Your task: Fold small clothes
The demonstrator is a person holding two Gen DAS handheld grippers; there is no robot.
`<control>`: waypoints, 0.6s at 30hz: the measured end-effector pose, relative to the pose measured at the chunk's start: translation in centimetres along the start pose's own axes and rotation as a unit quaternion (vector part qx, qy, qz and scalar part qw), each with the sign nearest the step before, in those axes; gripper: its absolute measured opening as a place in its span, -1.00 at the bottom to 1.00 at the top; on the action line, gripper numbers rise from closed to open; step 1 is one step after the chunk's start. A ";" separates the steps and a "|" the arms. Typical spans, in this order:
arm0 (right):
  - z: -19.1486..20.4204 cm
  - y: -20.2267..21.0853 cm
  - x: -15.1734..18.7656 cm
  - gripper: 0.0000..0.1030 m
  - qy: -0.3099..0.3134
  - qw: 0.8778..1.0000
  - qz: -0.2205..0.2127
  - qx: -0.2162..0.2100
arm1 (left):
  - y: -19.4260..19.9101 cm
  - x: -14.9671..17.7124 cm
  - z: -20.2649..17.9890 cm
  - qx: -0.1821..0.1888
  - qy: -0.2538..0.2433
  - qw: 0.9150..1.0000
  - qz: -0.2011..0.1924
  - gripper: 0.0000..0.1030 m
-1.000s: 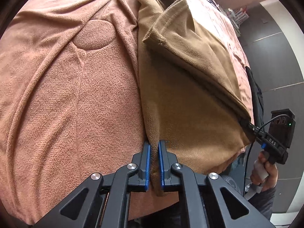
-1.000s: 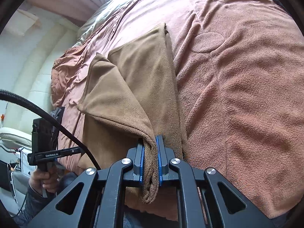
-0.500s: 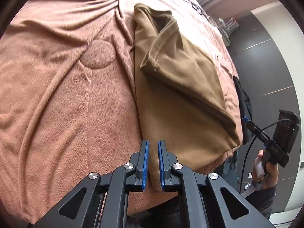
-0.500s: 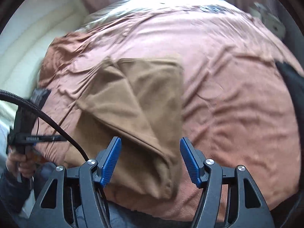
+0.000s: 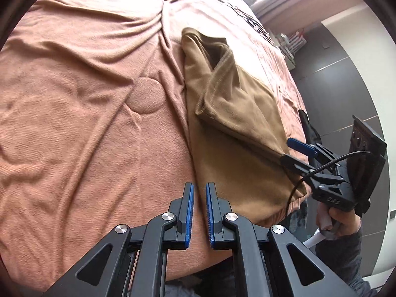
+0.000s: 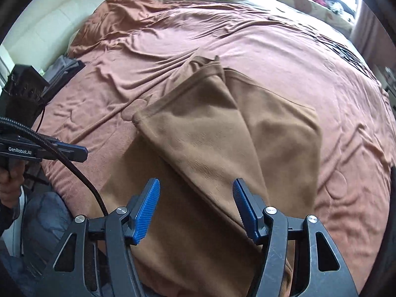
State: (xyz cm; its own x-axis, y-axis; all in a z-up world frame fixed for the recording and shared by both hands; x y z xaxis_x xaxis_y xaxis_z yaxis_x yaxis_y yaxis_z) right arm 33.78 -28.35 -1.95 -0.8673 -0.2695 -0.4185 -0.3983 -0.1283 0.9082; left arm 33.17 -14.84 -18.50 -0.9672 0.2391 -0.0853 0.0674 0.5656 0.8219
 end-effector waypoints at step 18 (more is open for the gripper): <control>2.8 -8.1 -5.2 -0.11 0.061 0.997 0.044 0.025 | 1.6 -1.1 3.9 -0.004 0.041 0.999 -0.011 -0.82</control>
State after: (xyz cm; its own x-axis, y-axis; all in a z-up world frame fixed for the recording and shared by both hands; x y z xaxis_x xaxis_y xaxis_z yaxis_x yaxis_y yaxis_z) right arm 40.67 -23.29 -7.09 -0.8583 -0.3917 -0.3316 -0.3389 -0.0527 0.9393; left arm 35.27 -11.07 -19.27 -0.9852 0.1618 -0.0572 0.0447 0.5635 0.8249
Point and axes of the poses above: each gripper's, at about its wrist camera, not at the fingertips, and y roughly against the way its jaws point, z to its left, x to its underside, the point moved 4 cm from there along -y, roughly the way its jaws point, and after that the axes turned 13 degrees about z, right-handed, at the moved point
